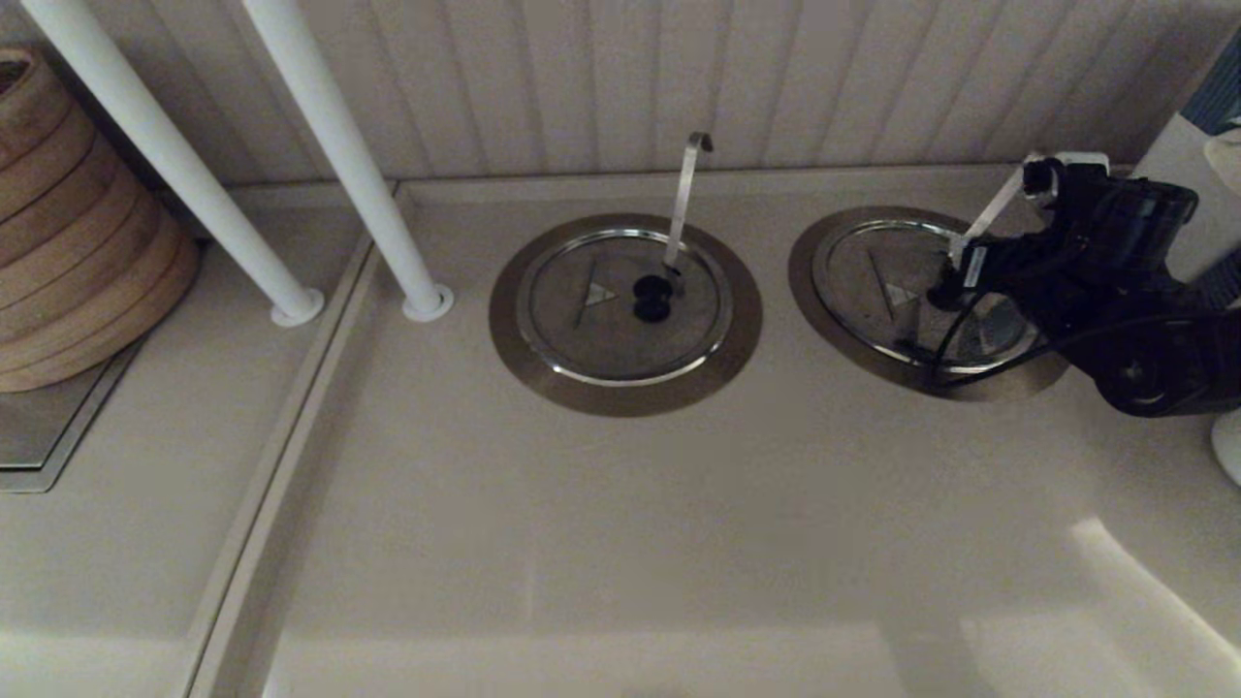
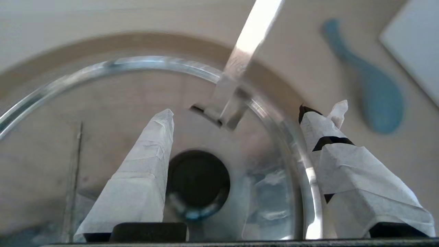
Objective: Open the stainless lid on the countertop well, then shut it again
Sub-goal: Open the lid
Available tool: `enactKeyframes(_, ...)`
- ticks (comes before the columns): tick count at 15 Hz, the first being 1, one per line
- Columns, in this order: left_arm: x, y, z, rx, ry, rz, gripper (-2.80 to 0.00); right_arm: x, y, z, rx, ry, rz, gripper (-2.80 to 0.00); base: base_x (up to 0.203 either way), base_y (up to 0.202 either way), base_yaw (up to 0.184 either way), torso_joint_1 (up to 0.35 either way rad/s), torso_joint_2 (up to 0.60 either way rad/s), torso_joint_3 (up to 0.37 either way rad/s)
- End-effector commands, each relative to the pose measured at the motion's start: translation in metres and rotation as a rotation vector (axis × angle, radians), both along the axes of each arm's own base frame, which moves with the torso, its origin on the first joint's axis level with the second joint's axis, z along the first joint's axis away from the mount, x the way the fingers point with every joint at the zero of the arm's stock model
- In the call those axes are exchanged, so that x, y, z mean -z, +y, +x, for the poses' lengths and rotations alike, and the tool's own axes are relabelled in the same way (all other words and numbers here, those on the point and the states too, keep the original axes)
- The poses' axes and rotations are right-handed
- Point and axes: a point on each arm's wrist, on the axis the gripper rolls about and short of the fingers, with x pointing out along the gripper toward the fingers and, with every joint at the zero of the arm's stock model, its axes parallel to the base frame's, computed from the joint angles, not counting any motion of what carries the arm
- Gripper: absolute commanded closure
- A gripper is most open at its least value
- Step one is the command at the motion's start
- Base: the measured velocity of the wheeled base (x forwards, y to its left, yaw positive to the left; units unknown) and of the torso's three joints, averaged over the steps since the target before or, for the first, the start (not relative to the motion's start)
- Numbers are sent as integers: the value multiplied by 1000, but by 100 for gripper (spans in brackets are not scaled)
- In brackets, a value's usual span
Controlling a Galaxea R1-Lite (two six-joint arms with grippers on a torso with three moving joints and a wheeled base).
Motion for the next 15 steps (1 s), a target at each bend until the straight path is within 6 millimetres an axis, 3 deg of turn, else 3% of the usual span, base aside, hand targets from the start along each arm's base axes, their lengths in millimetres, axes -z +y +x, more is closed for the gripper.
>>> enactKeyframes(1, 0, 0, 0, -1, -1, -1, 0, 15, -1, 9, 7, 31, -1, -280, 0, 0, 0, 0, 0, 0)
enactKeyframes(6, 0, 0, 0, -1, -1, -1, 0, 41, 2, 21, -6, 72, 64, -280, 0, 0, 0, 0, 0, 0)
enactKeyframes(12, 0, 0, 0, -1, 0, -1, 0, 39, 2, 21, -7, 64, 67, -280, 0, 0, 0, 0, 0, 0)
enactKeyframes(15, 0, 0, 0, -1, 0, -1, 0, 34, 11, 21, -30, 40, 109, -280, 0, 0, 0, 0, 0, 0)
